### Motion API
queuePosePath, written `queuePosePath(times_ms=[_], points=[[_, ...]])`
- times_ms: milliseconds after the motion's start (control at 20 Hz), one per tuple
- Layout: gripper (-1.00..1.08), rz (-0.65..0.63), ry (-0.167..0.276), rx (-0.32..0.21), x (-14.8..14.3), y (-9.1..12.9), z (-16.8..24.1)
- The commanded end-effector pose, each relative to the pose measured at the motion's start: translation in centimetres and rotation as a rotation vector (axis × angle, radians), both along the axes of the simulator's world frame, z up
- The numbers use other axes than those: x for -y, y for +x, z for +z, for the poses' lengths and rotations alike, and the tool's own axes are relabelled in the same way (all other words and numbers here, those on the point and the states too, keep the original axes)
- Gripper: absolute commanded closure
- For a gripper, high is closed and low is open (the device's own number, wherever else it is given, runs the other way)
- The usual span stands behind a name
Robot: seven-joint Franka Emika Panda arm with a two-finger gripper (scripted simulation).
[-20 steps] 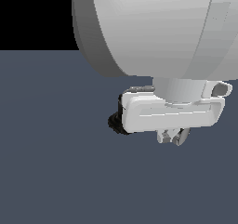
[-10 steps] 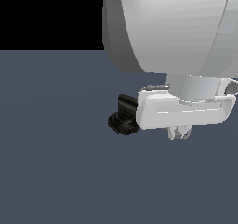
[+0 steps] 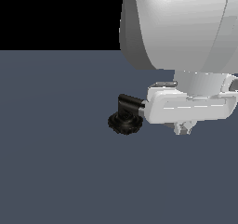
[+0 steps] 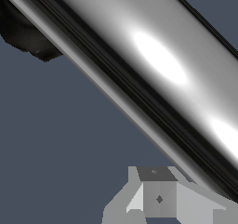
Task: Turn on the faucet by rotating a designated handle.
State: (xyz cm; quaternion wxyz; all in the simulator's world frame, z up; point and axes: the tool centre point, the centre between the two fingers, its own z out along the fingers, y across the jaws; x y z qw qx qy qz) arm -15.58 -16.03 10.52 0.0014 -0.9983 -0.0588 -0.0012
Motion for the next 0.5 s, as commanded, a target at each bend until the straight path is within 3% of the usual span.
queuePosePath(times_ms=[0, 450], points=[[1.08, 0.016, -0.003, 0.004, 0.1, 1.3, -0.1], [1.08, 0.014, -0.003, 0.002, 2.0, 3.8, -0.1]])
